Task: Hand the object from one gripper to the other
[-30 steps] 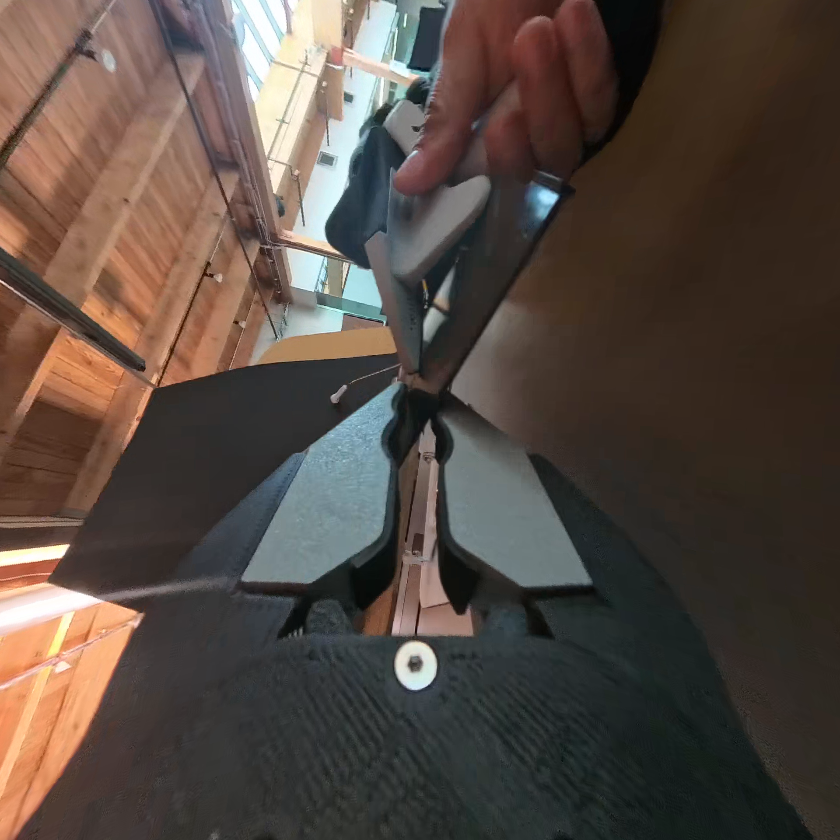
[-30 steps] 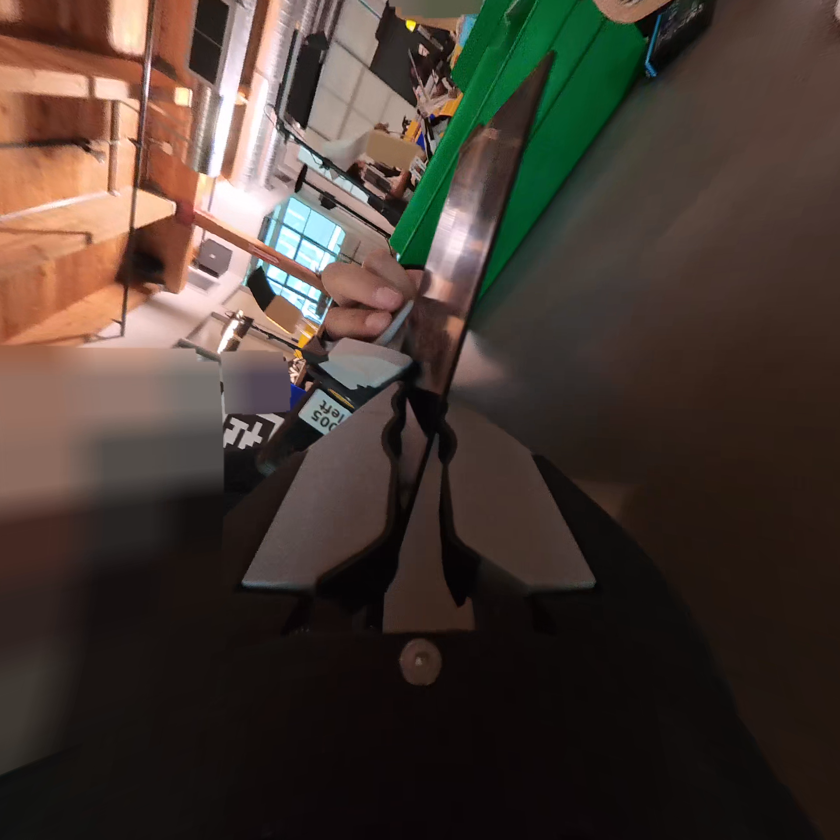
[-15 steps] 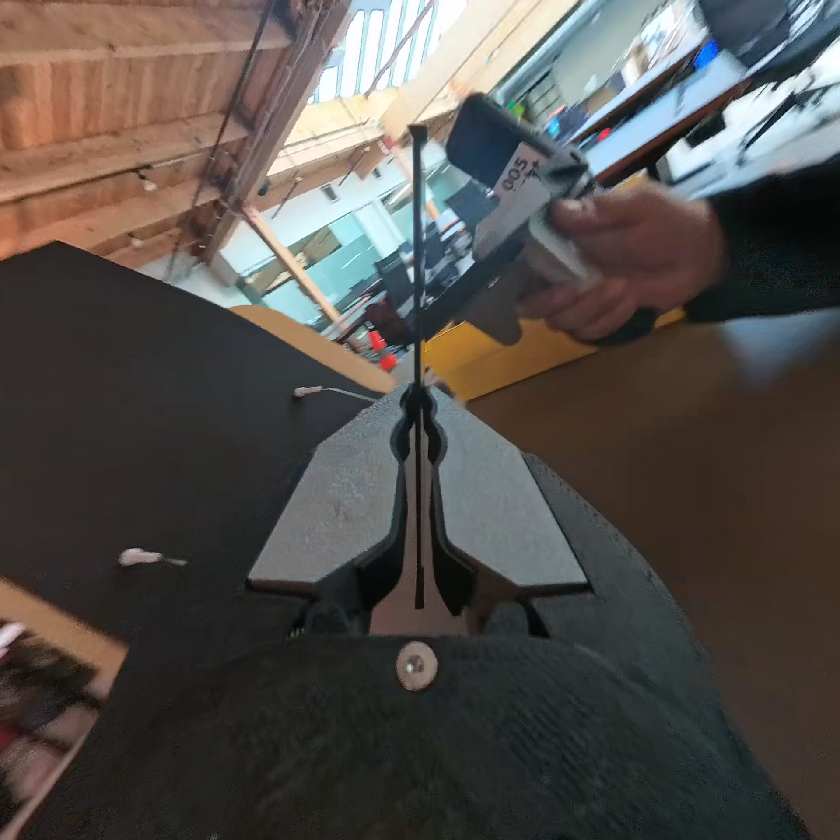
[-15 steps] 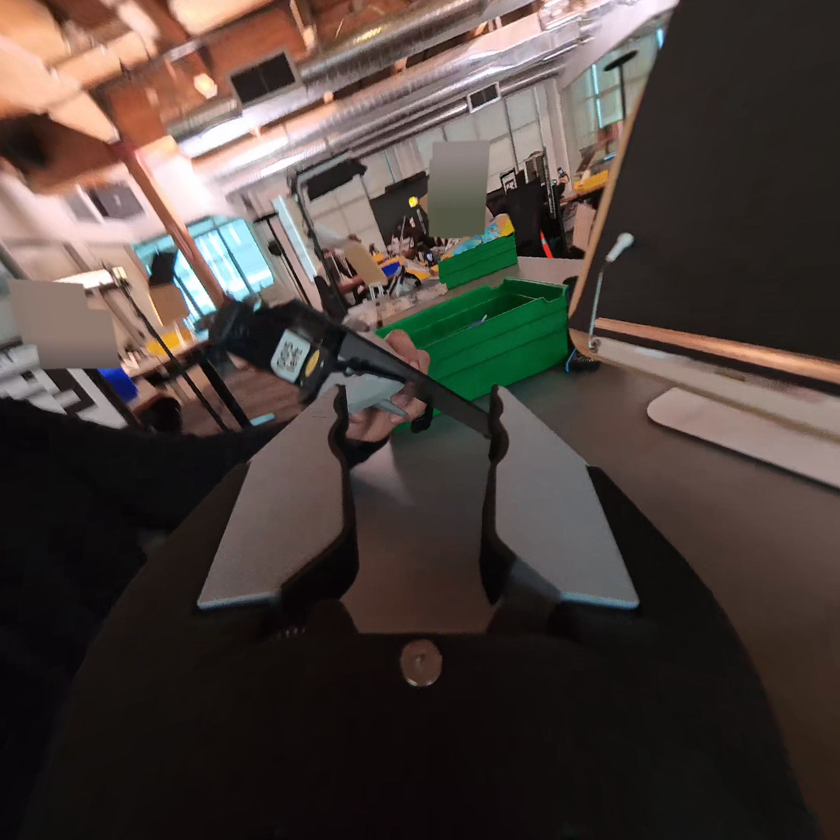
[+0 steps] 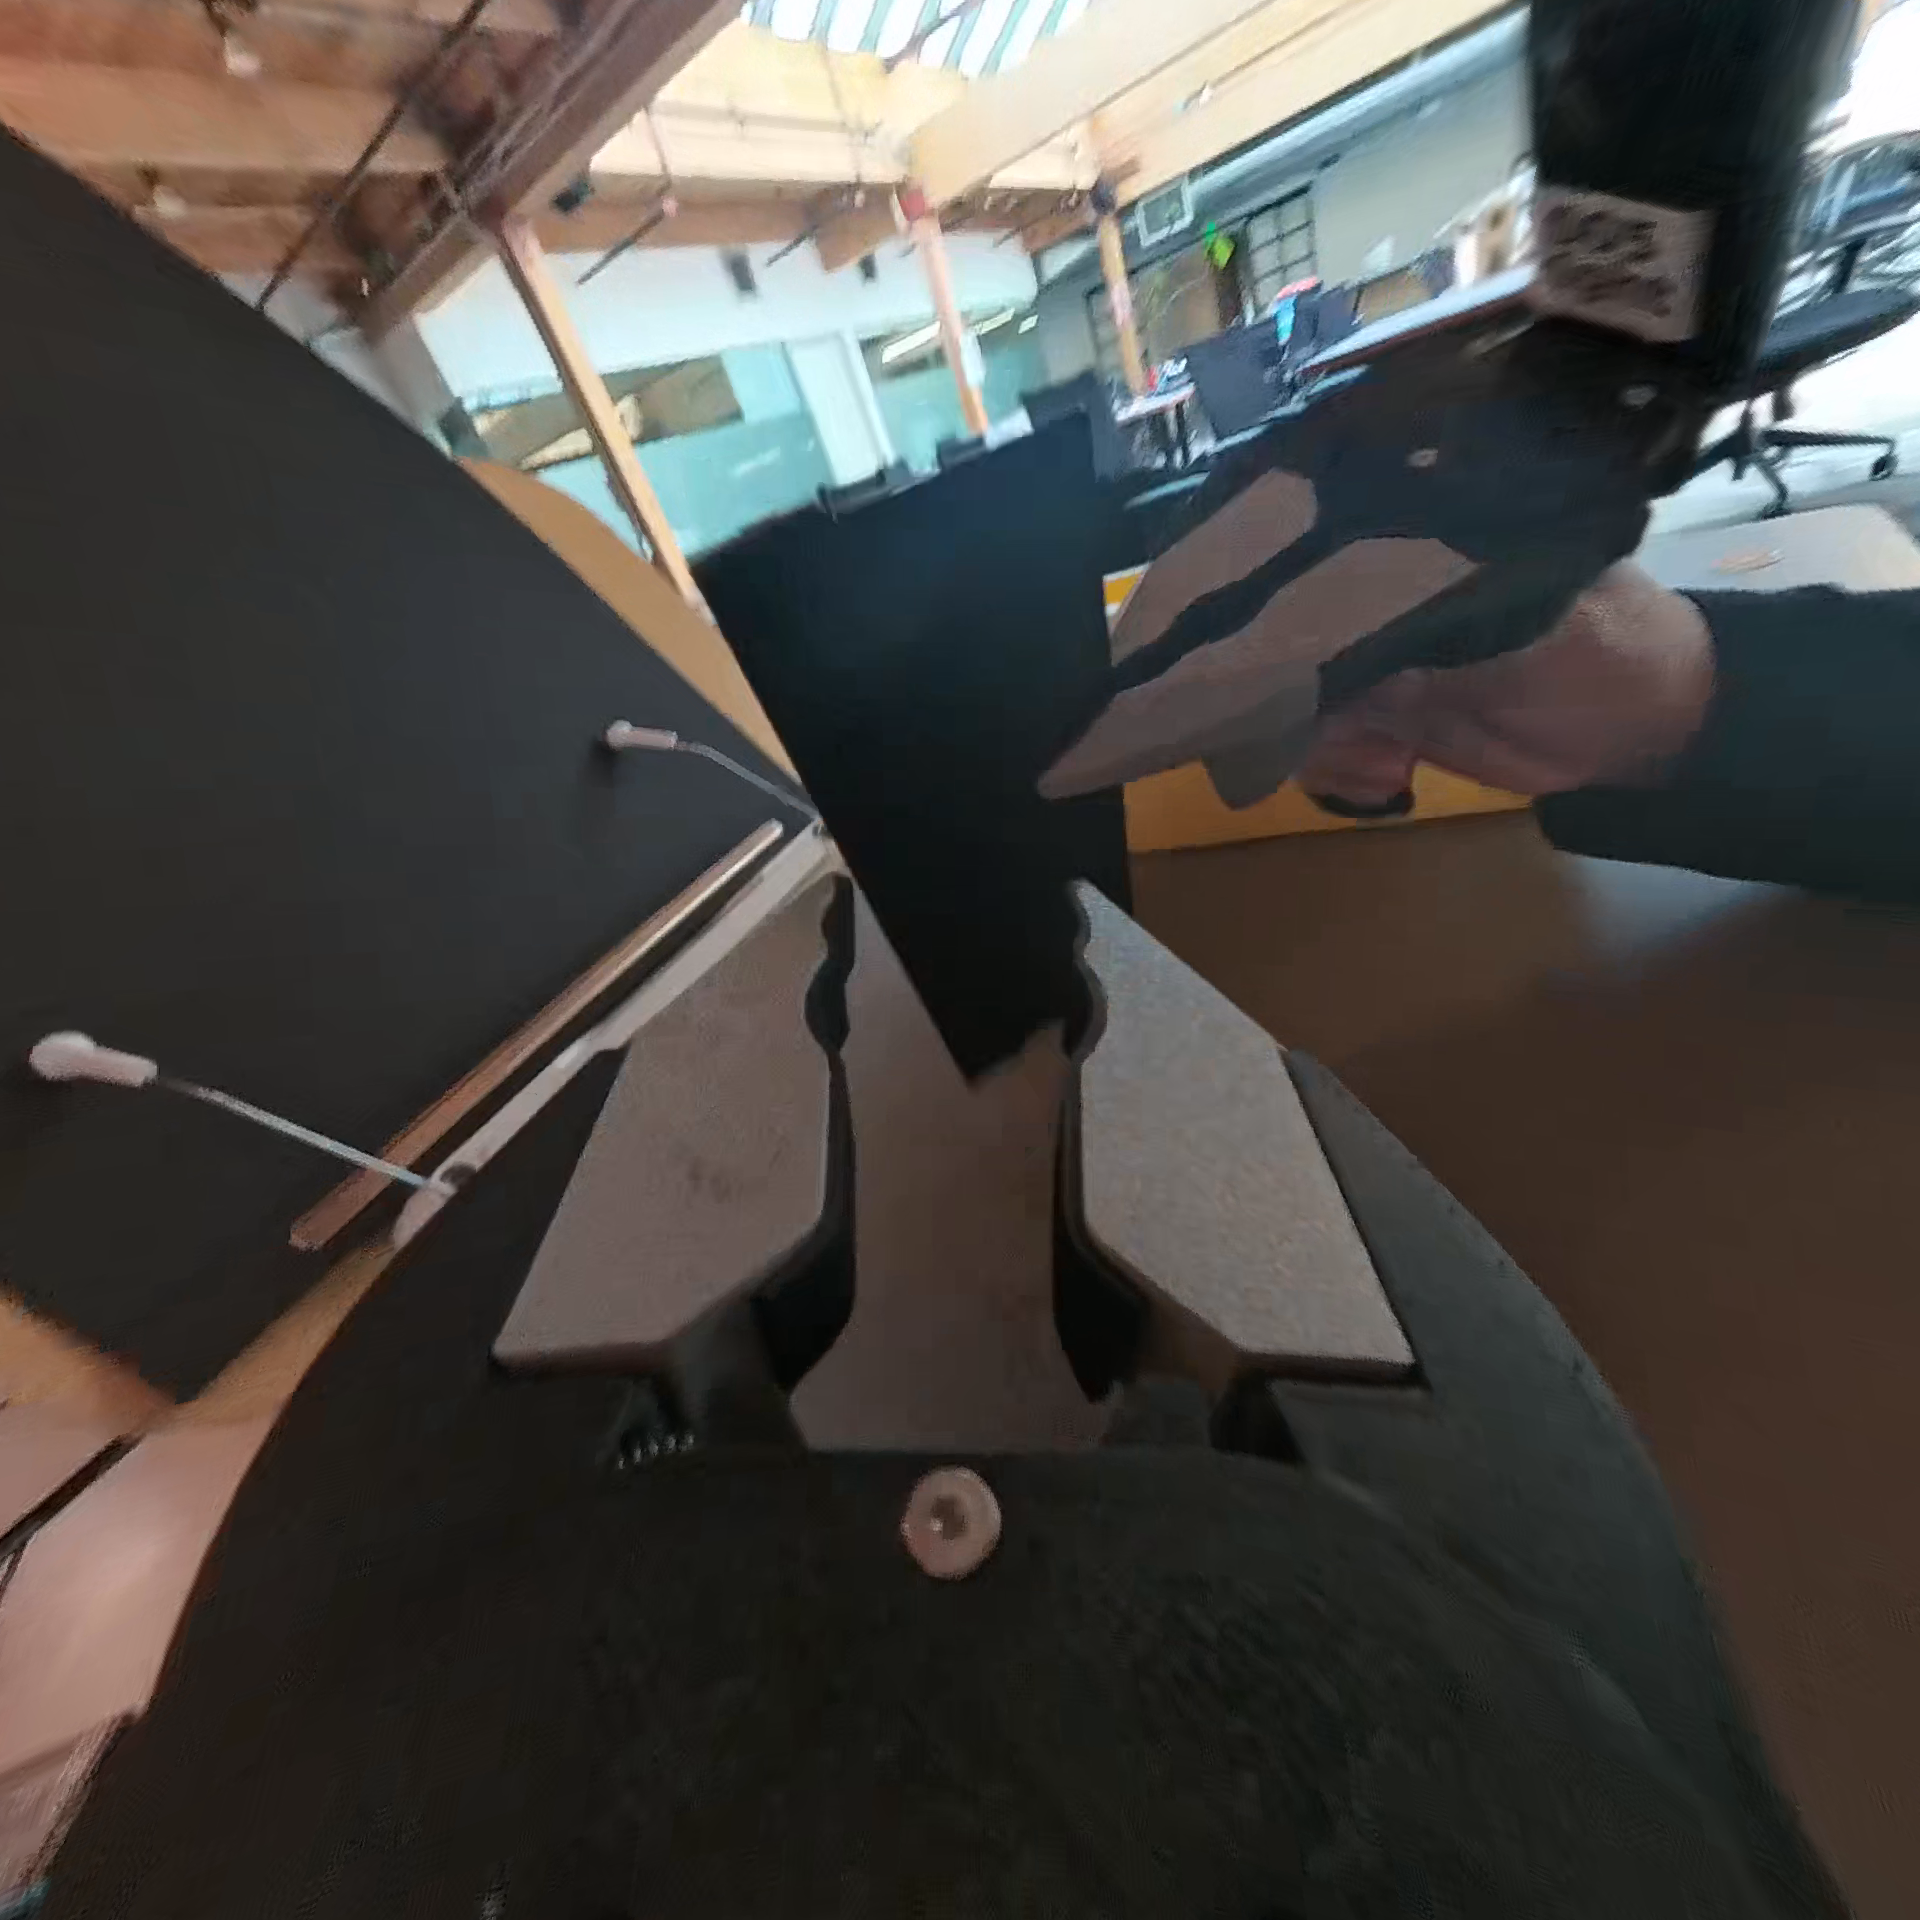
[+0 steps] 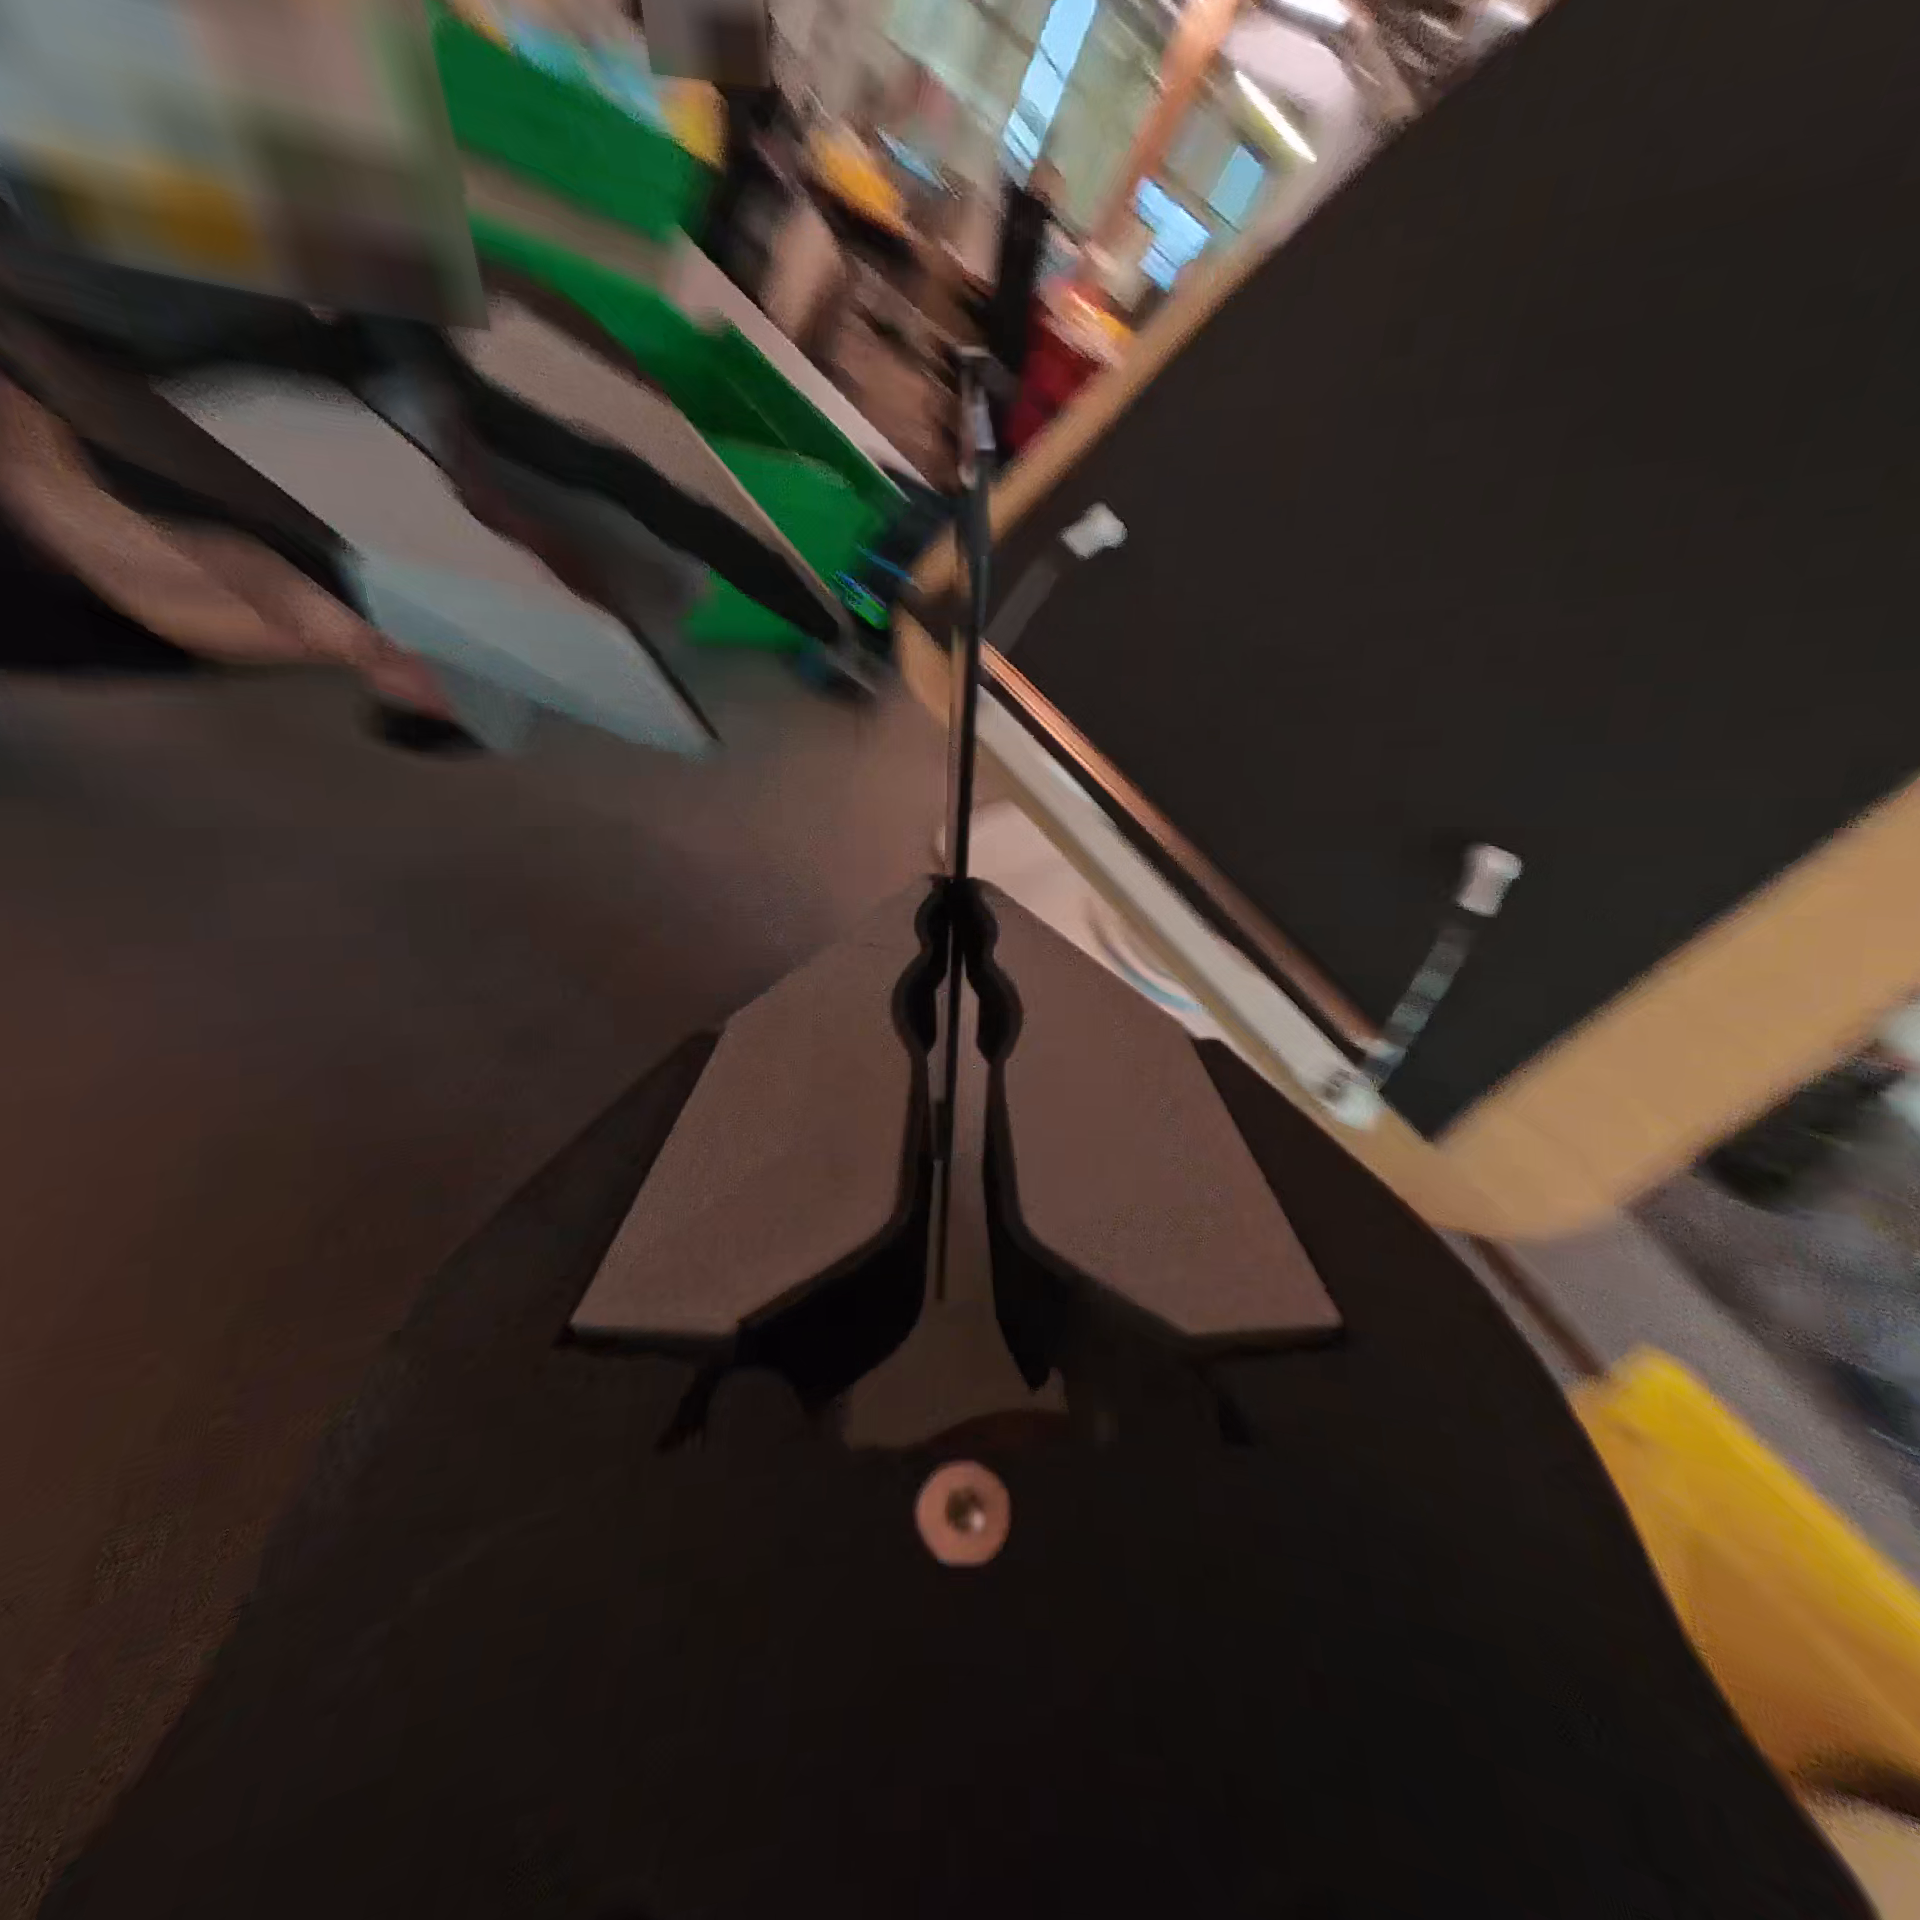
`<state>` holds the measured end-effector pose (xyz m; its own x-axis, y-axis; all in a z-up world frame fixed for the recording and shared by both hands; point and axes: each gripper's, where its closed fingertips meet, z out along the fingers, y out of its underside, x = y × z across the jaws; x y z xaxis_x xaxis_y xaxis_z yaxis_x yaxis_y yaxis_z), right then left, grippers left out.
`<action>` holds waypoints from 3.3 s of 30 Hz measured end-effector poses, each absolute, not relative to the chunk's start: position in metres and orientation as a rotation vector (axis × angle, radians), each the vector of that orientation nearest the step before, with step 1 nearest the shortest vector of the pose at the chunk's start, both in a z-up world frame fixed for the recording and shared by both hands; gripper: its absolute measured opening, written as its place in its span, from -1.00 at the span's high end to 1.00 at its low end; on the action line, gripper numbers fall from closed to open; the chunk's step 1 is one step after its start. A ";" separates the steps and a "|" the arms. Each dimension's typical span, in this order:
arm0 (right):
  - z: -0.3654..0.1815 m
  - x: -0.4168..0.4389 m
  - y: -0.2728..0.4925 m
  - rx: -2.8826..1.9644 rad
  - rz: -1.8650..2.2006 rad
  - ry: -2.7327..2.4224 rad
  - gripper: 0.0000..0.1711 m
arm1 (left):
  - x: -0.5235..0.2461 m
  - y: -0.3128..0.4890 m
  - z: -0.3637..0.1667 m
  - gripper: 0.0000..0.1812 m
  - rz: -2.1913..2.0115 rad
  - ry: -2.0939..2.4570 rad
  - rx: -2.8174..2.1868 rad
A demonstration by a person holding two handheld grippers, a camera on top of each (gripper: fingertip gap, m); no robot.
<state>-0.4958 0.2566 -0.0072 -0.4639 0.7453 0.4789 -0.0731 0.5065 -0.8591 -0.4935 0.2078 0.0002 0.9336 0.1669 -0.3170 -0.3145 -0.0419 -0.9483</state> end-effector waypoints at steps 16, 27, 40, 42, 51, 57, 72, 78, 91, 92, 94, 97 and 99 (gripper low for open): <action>-0.063 -0.510 0.256 -0.316 0.296 -1.886 1.00 | -0.500 0.219 -0.036 0.67 0.861 0.348 -1.739; 0.001 -0.498 0.271 -0.625 0.965 -1.709 0.76 | -0.531 0.194 0.001 1.00 0.753 0.092 -1.641; -0.001 -0.463 0.207 -0.932 2.238 -2.016 0.27 | -0.473 0.150 0.095 1.00 0.040 0.094 -1.025; -0.005 -0.461 0.198 -0.931 2.265 -2.046 0.27 | -0.468 0.150 0.098 1.00 0.020 0.101 -1.005; 0.023 -0.469 0.202 -0.938 2.644 -1.683 0.48 | -0.453 0.159 0.098 1.00 -0.010 0.112 -1.000; 0.049 -0.459 0.237 -0.749 2.494 -1.575 1.00 | -0.478 0.182 0.070 0.96 -0.064 -0.042 -1.183; -0.065 -0.518 0.304 -0.503 0.200 -1.869 1.00 | -0.503 0.213 -0.024 0.47 0.724 0.223 -1.732; -0.072 -0.515 0.282 -0.403 0.166 -1.903 1.00 | -0.476 0.226 -0.035 0.76 0.887 0.457 -1.711; 0.020 -0.489 0.270 -0.711 1.351 -1.663 0.94 | -0.488 0.189 0.043 1.00 0.611 0.185 -1.397; 0.024 -0.482 0.261 -0.712 1.520 -1.677 1.00 | -0.483 0.184 0.054 1.00 0.534 0.165 -1.331; 0.025 -0.463 0.235 -0.693 1.858 -1.779 0.91 | -0.476 0.173 0.074 1.00 0.392 0.125 -1.205; 0.008 -0.436 0.192 -0.675 2.162 -2.086 0.60 | -0.470 0.160 0.094 1.00 0.238 0.075 -1.073; -0.004 -0.429 0.167 -0.712 2.271 -2.194 0.35 | -0.465 0.157 0.100 1.00 0.177 0.069 -1.030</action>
<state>-0.4289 0.1675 -0.0037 -0.8990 0.2305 -0.3724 0.3643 -0.0785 -0.9280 -0.4646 0.1573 0.0996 0.9835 0.1137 -0.1404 -0.1788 0.5019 -0.8462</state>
